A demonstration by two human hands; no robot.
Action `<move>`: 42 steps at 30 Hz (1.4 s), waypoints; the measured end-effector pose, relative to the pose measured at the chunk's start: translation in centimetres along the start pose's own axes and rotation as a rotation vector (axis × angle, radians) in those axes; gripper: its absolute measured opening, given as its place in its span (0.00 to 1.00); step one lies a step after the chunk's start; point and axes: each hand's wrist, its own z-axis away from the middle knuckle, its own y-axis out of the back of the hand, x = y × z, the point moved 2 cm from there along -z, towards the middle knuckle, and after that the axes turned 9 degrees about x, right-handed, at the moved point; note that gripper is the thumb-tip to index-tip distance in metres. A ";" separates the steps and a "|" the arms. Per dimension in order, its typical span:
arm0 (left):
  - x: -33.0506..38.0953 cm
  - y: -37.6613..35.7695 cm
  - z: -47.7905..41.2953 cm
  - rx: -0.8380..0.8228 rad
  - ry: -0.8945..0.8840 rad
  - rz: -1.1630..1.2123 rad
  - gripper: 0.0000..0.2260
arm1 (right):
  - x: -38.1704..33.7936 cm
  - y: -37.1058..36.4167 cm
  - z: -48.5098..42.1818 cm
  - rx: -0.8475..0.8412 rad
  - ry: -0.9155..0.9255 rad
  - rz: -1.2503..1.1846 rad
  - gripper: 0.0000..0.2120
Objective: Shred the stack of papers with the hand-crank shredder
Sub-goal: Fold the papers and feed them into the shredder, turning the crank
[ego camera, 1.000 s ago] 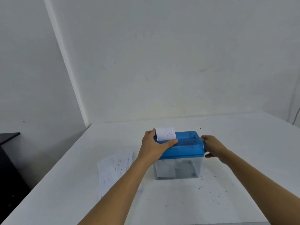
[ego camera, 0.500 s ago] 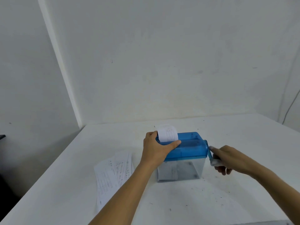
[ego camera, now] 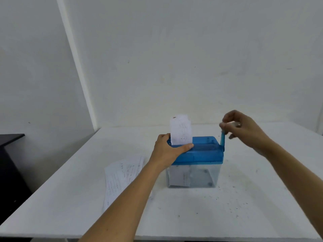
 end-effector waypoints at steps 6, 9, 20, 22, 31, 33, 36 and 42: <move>0.3 -0.1 0.2 0.022 0.007 -0.009 0.34 | 3.7 -3.5 -1.4 0.112 -0.144 -0.184 0.11; 0.3 -0.2 0.4 0.031 0.001 0.000 0.32 | 5.0 -4.6 -1.0 0.145 -0.168 -0.158 0.15; 0.4 -0.3 0.7 0.087 0.006 0.011 0.30 | 8.1 -4.9 3.6 -0.069 -0.178 0.062 0.13; 0.7 -0.3 0.8 0.093 -0.003 -0.003 0.29 | 8.5 -4.2 4.7 -0.134 -0.180 0.074 0.12; 1.1 -0.3 0.9 0.085 -0.006 0.000 0.24 | 6.3 -1.0 8.0 -0.359 0.044 0.431 0.07; 1.3 -0.3 1.0 0.074 -0.015 0.008 0.23 | 4.3 0.3 8.1 -0.409 0.076 0.487 0.12; 1.4 -0.2 1.2 0.061 -0.019 0.027 0.22 | 1.2 2.4 7.6 -0.428 0.139 0.481 0.14; 1.5 0.0 1.2 0.059 -0.005 0.000 0.23 | -0.5 2.7 3.7 -0.246 0.160 0.269 0.14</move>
